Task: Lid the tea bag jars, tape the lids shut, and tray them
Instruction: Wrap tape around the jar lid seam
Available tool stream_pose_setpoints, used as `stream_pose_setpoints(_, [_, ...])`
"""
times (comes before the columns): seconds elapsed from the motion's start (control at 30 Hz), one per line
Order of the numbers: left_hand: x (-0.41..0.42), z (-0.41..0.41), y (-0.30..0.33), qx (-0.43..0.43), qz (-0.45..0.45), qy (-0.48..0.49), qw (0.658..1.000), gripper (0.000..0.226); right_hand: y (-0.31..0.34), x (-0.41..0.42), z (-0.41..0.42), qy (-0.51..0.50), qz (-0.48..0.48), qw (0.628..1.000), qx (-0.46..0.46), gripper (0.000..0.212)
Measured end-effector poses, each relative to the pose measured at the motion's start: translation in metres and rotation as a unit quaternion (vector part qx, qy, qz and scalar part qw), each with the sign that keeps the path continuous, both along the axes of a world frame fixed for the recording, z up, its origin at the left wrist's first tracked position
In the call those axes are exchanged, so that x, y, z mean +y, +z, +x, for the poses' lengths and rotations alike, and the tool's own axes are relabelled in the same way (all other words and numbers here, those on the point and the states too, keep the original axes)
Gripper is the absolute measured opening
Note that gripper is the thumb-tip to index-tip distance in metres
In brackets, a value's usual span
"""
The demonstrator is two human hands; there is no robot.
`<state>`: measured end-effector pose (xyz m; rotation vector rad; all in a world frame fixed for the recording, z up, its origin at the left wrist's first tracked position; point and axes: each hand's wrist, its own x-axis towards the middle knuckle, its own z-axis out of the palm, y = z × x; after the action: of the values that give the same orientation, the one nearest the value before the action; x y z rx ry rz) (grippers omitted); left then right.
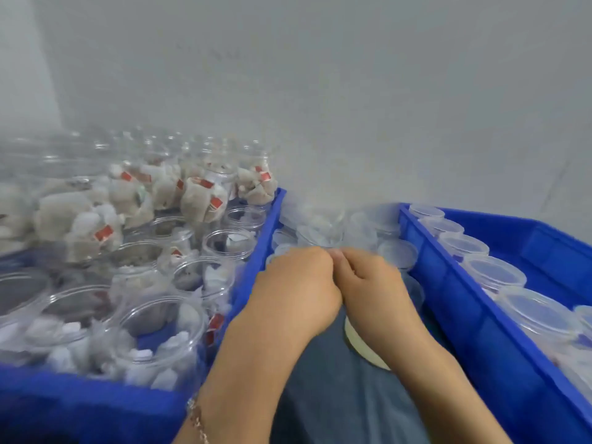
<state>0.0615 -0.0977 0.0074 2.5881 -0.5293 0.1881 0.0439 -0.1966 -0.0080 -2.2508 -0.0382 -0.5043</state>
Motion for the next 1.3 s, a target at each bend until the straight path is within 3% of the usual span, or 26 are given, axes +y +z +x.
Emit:
stream_pose_setpoints(0.13, [0.067,0.01,0.01,-0.008,0.028,0.085,0.996,0.005,0.003,0.061,0.025,0.084,0.011,0.996,-0.009,0.046])
stream_pose_setpoints(0.33, [0.133,0.034,0.026,-0.011,0.051,0.183,0.982,0.02,0.02,0.14,0.068,0.164,0.008,0.986,-0.013,0.03])
stream_pose_setpoints(0.5, [0.145,0.08,0.039,0.053,0.03,0.186,0.981,0.029,0.033,0.157,0.121,0.146,0.049,0.987,0.045,0.011])
stream_pose_setpoints(0.57, [0.141,0.103,0.038,0.063,-0.007,0.195,0.979,0.046,0.031,0.151,0.145,0.113,0.077,0.987,0.09,0.013])
stream_pose_setpoints(0.67, [0.136,0.138,0.025,0.085,-0.047,0.192,0.977,0.094,0.023,0.14,0.18,0.079,0.06,0.986,0.135,0.005])
stream_pose_setpoints(0.77, [0.132,0.166,0.02,0.056,-0.062,0.188,0.979,0.105,0.021,0.136,0.205,0.073,0.131,0.98,0.134,0.023])
stream_pose_setpoints(0.9, [0.121,0.184,0.019,0.022,-0.091,0.194,0.977,0.095,0.02,0.137,0.217,0.109,0.237,0.958,0.123,0.047])
stream_pose_setpoints(1.07, [0.099,0.168,0.027,-0.085,-0.114,0.207,0.968,0.074,0.026,0.123,0.194,0.128,0.321,0.938,0.032,0.03])
stream_pose_setpoints(1.2, [0.061,0.138,0.041,-0.179,-0.175,0.187,0.95,0.068,0.044,0.093,0.158,0.07,0.313,0.946,-0.054,0.026])
stream_pose_setpoints(1.3, [0.025,0.118,0.037,-0.167,-0.226,0.165,0.945,0.063,0.044,0.063,0.13,0.005,0.277,0.959,-0.069,0.027])
